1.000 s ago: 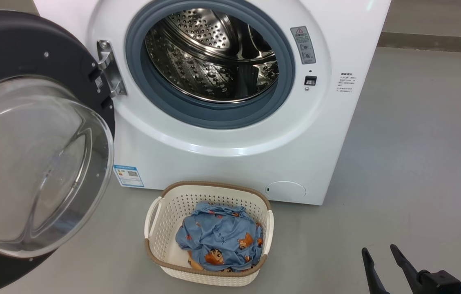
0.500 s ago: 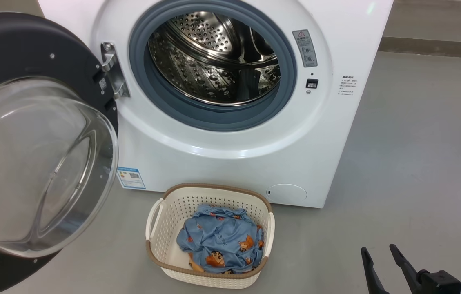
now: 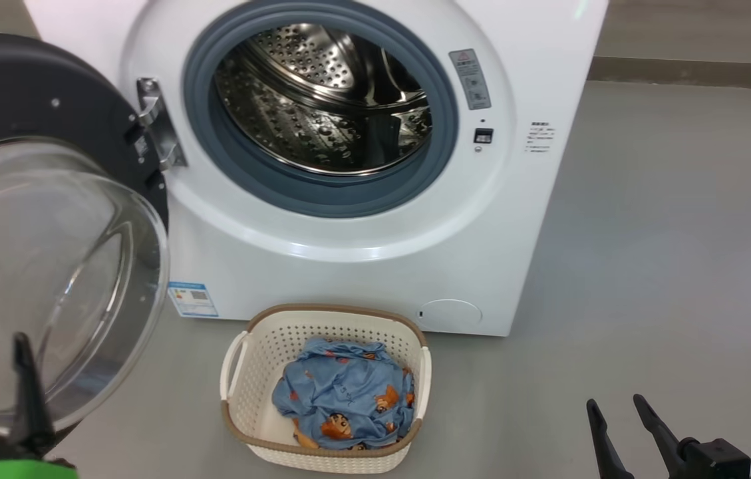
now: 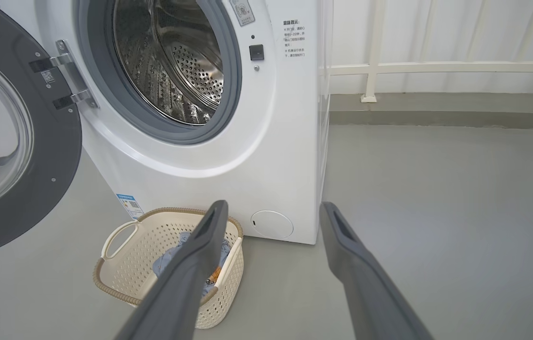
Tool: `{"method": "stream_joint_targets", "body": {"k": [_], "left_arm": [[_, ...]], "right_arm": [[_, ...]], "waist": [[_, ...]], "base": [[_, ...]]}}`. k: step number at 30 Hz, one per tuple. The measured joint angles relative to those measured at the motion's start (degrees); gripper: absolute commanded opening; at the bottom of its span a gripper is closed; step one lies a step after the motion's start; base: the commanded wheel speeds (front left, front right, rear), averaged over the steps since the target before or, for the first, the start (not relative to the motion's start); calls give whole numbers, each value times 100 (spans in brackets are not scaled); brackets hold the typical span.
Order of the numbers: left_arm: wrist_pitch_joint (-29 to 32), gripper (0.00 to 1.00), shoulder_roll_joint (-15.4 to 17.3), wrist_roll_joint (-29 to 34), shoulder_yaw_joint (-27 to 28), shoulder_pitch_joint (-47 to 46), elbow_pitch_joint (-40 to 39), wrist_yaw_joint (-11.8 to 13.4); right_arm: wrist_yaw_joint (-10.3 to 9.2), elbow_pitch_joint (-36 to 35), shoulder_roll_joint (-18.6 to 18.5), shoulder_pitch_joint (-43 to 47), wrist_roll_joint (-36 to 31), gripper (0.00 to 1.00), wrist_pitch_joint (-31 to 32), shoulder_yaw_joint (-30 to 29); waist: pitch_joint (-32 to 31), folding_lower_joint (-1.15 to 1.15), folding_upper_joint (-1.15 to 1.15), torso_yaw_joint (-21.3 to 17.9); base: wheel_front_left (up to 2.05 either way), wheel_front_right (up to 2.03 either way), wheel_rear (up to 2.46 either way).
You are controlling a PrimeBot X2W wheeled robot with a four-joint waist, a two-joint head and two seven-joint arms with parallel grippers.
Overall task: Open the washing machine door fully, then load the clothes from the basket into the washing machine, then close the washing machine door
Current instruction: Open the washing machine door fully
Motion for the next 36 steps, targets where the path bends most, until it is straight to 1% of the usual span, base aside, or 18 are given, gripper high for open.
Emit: {"method": "stream_joint_targets", "body": {"k": [4, 10, 21, 29, 36], "left_arm": [[19, 100, -60, 0, -223, 244, -145, -49], [-18, 100, -77, 2, -396, 533, -207, -105], [-168, 100, -58, 12, -644, 1008, 66, -158], [-337, 100, -38, 33, -835, 1124, 425, -200], [-510, 100, 66, 189, -890, 1128, 778, -200]], "right_arm": [[0, -21, 2, -2, 0, 100, 0, 13], [0, -41, -3, -2, 0, 100, 0, 25], [0, -82, -56, -1, 0, 100, 0, 15], [0, -65, -52, -1, 0, 100, 0, 11], [0, -11, -33, -2, -2, 100, 0, 7]], "waist": [[-1, 0, 0, -141], [-11, 0, 0, -378], [-31, 0, 0, -779], [-22, 0, 0, -895], [15, 0, 0, -886]], "base": [[0, 0, 0], [0, 0, 0], [0, 0, 0], [0, 0, 0], [0, 0, 0]]}}
